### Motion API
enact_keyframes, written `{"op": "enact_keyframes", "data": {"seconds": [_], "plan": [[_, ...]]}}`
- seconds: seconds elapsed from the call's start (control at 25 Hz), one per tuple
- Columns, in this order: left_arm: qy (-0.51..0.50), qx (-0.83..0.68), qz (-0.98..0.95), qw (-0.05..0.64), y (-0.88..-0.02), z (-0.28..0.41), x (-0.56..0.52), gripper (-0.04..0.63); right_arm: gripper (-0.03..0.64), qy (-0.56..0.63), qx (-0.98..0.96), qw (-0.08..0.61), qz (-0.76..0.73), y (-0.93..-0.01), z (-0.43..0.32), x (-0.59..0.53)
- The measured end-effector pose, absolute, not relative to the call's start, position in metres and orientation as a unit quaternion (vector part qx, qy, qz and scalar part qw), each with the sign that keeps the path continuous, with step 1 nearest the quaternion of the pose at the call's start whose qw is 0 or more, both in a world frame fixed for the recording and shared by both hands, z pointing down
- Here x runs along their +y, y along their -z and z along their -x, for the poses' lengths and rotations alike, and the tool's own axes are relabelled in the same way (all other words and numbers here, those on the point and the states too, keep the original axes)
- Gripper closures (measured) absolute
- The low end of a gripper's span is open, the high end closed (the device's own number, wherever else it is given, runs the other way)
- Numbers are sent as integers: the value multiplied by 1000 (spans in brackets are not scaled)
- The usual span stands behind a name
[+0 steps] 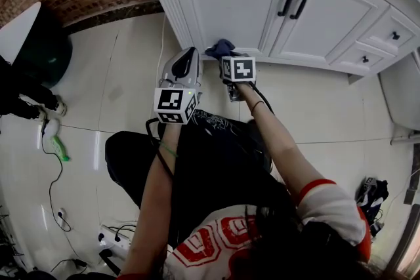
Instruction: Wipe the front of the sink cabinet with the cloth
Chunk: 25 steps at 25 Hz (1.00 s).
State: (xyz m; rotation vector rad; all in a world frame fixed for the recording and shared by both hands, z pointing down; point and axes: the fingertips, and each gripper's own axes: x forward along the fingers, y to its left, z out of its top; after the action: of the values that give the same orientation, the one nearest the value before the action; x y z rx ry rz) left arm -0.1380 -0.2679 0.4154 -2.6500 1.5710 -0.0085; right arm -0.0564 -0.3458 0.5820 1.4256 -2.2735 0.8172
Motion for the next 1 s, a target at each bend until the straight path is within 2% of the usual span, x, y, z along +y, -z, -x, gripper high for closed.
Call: {"op": "enact_keyframes", "data": {"seconds": [0.32, 0.48, 0.68, 1.0], "plan": [[16, 502, 864, 36, -417, 132, -268, 595, 538, -322, -711, 175, -600, -623, -104, -325], [21, 500, 865, 39, -418, 129, -268, 595, 538, -333, -689, 165, -622, -625, -141, -324], [19, 499, 866, 39, -418, 129, -267, 595, 538, -338, -698, 161, -610, -623, -120, -331], [19, 500, 865, 34, -421, 132, -267, 595, 538, -333, -748, 164, -550, -615, -15, -346]]}}
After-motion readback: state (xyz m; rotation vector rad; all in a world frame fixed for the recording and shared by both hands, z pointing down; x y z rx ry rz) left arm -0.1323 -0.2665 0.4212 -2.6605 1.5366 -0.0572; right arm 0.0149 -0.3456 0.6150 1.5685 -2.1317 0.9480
